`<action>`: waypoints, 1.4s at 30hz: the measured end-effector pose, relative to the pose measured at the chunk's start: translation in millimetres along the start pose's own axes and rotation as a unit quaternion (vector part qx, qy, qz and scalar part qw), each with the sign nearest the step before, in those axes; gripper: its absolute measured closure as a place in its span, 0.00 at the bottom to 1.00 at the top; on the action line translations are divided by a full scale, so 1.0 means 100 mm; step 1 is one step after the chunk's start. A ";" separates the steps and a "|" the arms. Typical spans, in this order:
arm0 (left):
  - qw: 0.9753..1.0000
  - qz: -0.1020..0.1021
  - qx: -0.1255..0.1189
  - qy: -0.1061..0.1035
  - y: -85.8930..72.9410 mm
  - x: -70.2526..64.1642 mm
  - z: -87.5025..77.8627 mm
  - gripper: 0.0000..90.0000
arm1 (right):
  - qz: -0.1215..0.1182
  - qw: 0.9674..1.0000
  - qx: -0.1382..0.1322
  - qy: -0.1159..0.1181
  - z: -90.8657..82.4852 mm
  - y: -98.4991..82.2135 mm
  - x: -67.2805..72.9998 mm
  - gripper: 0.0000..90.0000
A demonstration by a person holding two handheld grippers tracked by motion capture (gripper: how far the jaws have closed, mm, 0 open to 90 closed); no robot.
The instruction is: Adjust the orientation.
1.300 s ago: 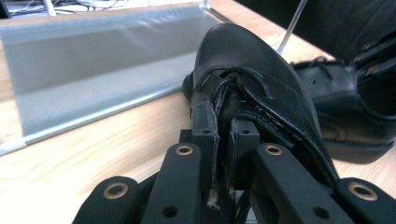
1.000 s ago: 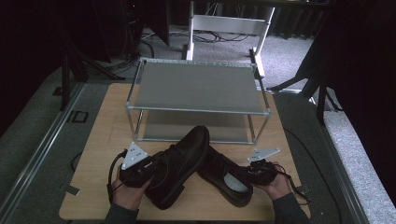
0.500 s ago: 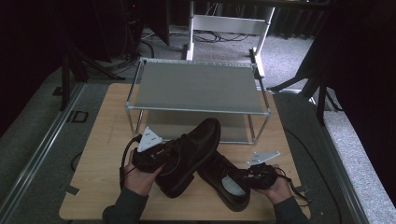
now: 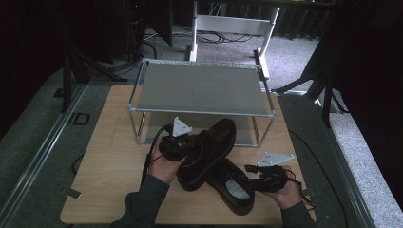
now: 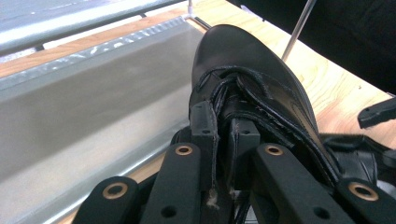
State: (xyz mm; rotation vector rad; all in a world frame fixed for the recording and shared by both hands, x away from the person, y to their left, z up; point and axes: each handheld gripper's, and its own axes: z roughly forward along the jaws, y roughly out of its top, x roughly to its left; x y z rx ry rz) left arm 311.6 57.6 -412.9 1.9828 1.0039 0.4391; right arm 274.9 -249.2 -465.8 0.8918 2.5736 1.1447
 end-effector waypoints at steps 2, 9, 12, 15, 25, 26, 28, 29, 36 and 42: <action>1.000 0.003 0.006 -0.004 0.05 -0.02 0.06 0.94 | -0.003 1.000 -0.008 -0.001 -0.02 0.01 0.01 0.56; 1.000 0.023 0.003 -0.011 0.24 -0.16 0.06 0.94 | -0.004 1.000 -0.026 -0.010 -0.10 0.04 0.02 0.56; 0.999 0.029 0.010 -0.017 0.33 -0.22 0.07 0.94 | -0.004 0.999 -0.037 -0.013 -0.15 0.05 0.02 0.56; 0.999 0.036 0.024 -0.017 0.40 -0.28 0.15 0.93 | -0.004 0.999 -0.048 -0.018 -0.19 0.08 0.03 0.56; 0.997 0.031 0.068 -0.026 0.40 -0.29 0.47 0.93 | 0.001 0.996 -0.058 -0.061 -0.17 0.18 0.02 0.58; 0.997 0.032 0.070 -0.025 0.41 -0.28 0.48 0.92 | -0.001 0.996 -0.062 -0.061 -0.17 0.20 0.03 0.58; 0.996 0.033 0.076 -0.026 0.42 -0.26 0.51 0.90 | -0.008 0.996 -0.061 -0.063 -0.14 0.27 0.06 0.56; 0.996 0.028 0.077 -0.029 0.42 -0.25 0.52 0.89 | -0.012 0.996 -0.062 -0.061 -0.13 0.30 0.08 0.56; 0.996 0.008 0.072 -0.056 0.38 -0.14 0.54 0.76 | -0.019 0.997 -0.062 -0.051 -0.02 0.40 0.12 0.55; 0.996 -0.010 0.057 -0.061 0.32 -0.09 0.47 0.68 | -0.019 0.996 -0.068 -0.048 -0.03 0.45 0.14 0.53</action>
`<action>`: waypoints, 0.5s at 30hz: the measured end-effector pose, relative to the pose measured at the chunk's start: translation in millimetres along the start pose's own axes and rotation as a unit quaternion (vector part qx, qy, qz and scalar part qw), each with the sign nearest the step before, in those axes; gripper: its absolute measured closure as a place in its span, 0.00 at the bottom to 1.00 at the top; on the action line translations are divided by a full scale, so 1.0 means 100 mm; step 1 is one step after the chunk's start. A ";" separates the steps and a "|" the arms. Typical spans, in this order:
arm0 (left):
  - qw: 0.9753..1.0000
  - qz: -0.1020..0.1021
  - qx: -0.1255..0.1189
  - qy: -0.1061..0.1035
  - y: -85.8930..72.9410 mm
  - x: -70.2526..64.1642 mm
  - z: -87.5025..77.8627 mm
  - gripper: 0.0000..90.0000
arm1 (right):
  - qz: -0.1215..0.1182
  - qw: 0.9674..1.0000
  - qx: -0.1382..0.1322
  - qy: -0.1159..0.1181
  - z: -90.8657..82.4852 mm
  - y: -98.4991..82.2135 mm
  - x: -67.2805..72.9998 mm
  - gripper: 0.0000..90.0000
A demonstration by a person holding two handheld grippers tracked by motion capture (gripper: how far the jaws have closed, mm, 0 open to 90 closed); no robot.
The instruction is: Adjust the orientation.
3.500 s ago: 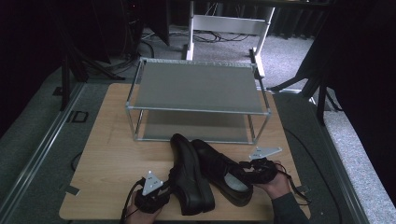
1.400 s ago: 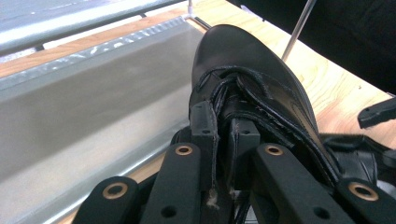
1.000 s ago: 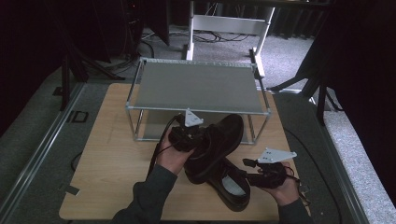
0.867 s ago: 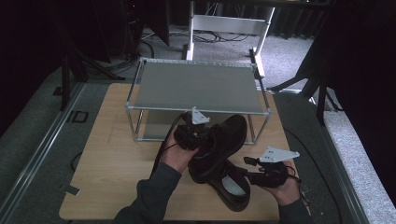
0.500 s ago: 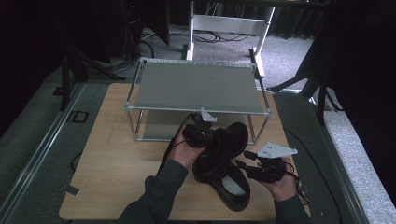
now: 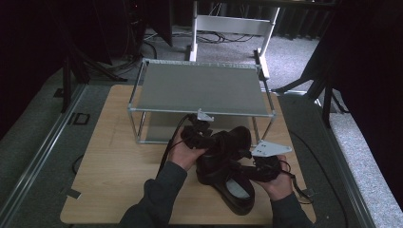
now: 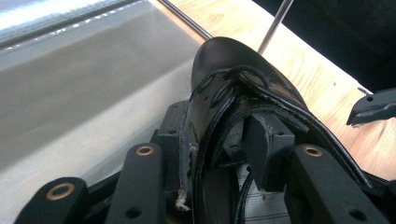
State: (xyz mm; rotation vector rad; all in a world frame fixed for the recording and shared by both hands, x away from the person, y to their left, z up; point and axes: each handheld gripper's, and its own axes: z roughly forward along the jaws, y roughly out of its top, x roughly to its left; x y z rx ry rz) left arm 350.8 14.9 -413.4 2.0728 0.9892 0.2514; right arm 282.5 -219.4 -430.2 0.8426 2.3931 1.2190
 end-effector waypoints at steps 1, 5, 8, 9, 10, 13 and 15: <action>1.000 -0.001 -0.003 -0.002 0.00 0.00 -0.01 0.68 | -0.001 1.000 -0.004 0.002 -0.01 0.02 0.01 0.53; 1.000 0.000 -0.004 -0.010 0.00 -0.01 -0.03 0.70 | -0.001 0.999 -0.022 0.034 -0.02 0.10 0.06 0.52; 1.000 -0.002 -0.005 -0.012 -0.01 0.00 -0.04 0.70 | -0.007 0.999 -0.025 0.036 0.00 0.16 0.10 0.49; 1.000 -0.001 -0.005 -0.012 -0.01 0.01 -0.05 0.70 | -0.005 0.999 -0.025 0.037 0.01 0.16 0.10 0.48; 1.000 -0.001 -0.007 -0.012 -0.02 0.01 -0.05 0.70 | -0.005 0.999 -0.026 0.038 0.03 0.17 0.11 0.47; 1.000 -0.002 -0.005 -0.011 -0.02 0.03 -0.07 0.66 | -0.017 0.999 -0.020 0.026 0.07 0.19 0.16 0.44; 1.000 -0.002 -0.005 -0.010 -0.02 0.04 -0.07 0.64 | -0.024 0.998 -0.030 0.043 0.08 0.21 0.20 0.44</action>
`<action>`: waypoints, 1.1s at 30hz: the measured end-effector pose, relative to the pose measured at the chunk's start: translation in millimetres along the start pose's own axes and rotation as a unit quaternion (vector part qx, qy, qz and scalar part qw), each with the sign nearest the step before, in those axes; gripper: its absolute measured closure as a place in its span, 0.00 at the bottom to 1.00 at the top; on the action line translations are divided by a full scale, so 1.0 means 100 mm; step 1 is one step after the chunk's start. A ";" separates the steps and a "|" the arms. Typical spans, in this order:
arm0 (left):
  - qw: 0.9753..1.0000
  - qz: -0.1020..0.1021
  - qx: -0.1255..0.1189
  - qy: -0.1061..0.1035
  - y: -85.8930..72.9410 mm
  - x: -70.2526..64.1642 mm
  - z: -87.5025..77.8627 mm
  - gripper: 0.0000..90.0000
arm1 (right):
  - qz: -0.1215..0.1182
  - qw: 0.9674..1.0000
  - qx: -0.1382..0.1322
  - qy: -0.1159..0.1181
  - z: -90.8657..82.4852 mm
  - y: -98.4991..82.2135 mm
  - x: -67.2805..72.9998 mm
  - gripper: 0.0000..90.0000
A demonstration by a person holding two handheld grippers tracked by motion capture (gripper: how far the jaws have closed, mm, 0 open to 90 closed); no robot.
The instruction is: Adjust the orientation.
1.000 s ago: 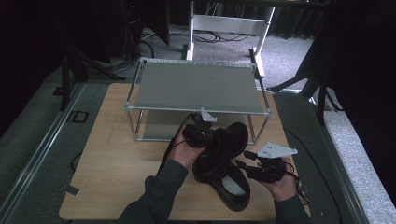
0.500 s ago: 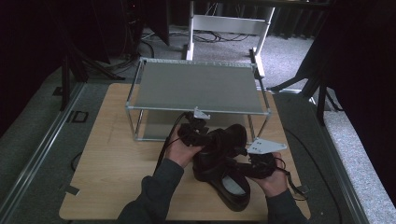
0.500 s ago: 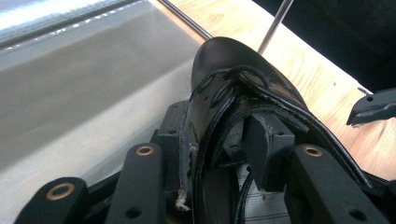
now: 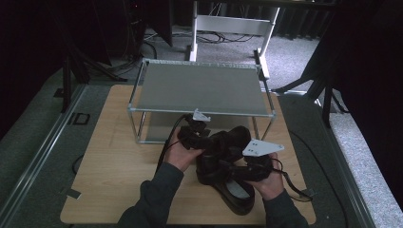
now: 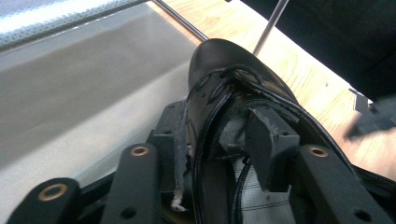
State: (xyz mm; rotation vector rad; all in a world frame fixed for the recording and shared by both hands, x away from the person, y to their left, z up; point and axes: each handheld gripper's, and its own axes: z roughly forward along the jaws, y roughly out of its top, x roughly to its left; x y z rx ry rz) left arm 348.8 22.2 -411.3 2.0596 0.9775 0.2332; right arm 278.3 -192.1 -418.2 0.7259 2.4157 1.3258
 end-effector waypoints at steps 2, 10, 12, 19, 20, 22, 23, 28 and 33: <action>1.000 -0.001 0.000 0.002 0.00 0.01 0.00 0.61 | -0.002 1.000 -0.012 0.023 0.01 0.04 0.03 0.43; 1.000 0.005 0.004 0.007 -0.02 0.03 -0.02 0.59 | -0.030 0.998 -0.027 0.047 0.12 0.17 0.07 0.37; 1.000 0.004 0.003 0.006 -0.02 0.04 -0.02 0.59 | -0.032 0.997 -0.034 0.055 0.14 0.18 0.06 0.36; 1.000 -0.003 0.003 -0.008 -0.02 0.07 -0.02 0.60 | -0.048 0.996 -0.024 0.072 0.27 0.22 0.07 0.35; 1.000 -0.005 0.002 -0.009 -0.02 0.07 -0.02 0.60 | -0.051 0.996 -0.019 0.073 0.28 0.22 0.08 0.36; 1.000 -0.006 -0.001 -0.012 -0.02 0.08 -0.04 0.60 | -0.057 0.996 -0.008 0.063 0.30 0.21 0.09 0.37; 1.000 -0.008 -0.008 -0.012 -0.03 0.09 -0.06 0.59 | -0.059 0.996 -0.006 0.059 0.30 0.20 0.10 0.37; 0.998 -0.026 -0.050 -0.004 -0.11 0.15 -0.22 0.49 | -0.068 0.996 0.013 0.048 0.24 0.19 0.07 0.40; 0.996 -0.037 -0.073 0.022 -0.34 0.29 -0.44 0.49 | -0.060 0.997 0.012 0.048 0.18 0.17 0.02 0.40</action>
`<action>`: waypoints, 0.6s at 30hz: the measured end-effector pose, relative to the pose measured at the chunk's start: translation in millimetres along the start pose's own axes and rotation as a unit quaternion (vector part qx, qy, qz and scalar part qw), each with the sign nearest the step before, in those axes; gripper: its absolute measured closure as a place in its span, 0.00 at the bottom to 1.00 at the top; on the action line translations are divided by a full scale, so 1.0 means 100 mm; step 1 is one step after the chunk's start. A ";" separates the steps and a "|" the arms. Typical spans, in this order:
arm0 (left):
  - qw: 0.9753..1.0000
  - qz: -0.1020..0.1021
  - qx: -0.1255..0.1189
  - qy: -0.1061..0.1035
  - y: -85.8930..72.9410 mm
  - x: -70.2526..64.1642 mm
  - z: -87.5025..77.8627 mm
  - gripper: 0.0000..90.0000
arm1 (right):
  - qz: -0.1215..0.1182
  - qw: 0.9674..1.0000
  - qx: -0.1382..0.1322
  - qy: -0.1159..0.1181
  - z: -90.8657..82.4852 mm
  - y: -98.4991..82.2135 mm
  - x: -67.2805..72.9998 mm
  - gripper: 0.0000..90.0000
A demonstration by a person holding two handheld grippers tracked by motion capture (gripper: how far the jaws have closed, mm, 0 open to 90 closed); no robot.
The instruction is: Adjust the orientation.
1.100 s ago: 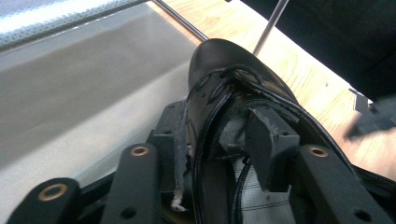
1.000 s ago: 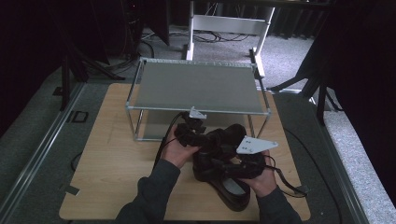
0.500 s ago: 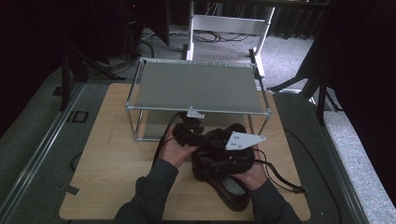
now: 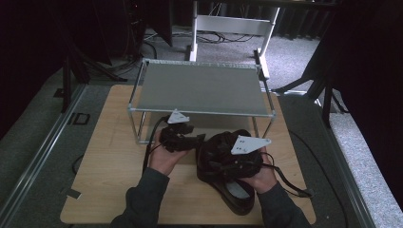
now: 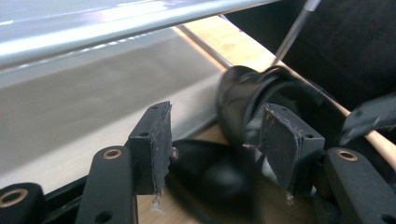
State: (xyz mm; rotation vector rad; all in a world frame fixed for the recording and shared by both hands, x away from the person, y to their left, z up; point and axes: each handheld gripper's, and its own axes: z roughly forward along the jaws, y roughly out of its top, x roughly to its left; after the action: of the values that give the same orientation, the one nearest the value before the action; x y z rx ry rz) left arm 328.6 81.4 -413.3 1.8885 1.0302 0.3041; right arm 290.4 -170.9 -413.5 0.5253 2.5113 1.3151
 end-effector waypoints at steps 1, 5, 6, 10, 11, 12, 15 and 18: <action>1.000 -0.003 0.000 0.005 -0.04 0.04 -0.04 0.50 | 0.001 1.000 -0.003 0.001 -0.01 -0.01 -0.01 0.40; 0.999 -0.006 0.034 -0.004 -0.25 0.11 -0.06 0.54 | 0.010 1.000 -0.008 0.001 -0.02 -0.03 -0.02 0.40; 0.999 0.000 0.046 -0.012 -0.30 0.10 -0.04 0.55 | 0.011 1.000 -0.009 -0.001 -0.03 -0.03 -0.03 0.40; 0.995 0.013 0.073 -0.063 -0.44 0.00 0.06 0.57 | 0.024 1.000 -0.016 -0.009 -0.05 -0.05 -0.04 0.40; 0.994 0.014 0.075 -0.072 -0.44 -0.03 0.08 0.57 | 0.027 0.999 -0.018 -0.012 -0.06 -0.06 -0.05 0.40; 0.995 0.020 0.074 -0.066 -0.43 -0.06 0.08 0.61 | 0.029 0.999 -0.018 -0.016 -0.07 -0.06 -0.05 0.40; 0.995 0.021 0.072 -0.066 -0.37 -0.09 0.08 0.64 | 0.038 0.999 -0.020 -0.024 -0.10 -0.09 -0.08 0.39; 0.995 0.021 0.068 -0.072 -0.32 -0.12 0.11 0.67 | 0.049 0.998 -0.027 -0.043 -0.15 -0.12 -0.12 0.37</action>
State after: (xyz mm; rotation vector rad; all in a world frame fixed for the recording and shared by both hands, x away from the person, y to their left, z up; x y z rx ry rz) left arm 310.3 72.6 -443.2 2.0255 0.9350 0.1223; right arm 292.8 -192.8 -414.2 0.6862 2.4018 1.3612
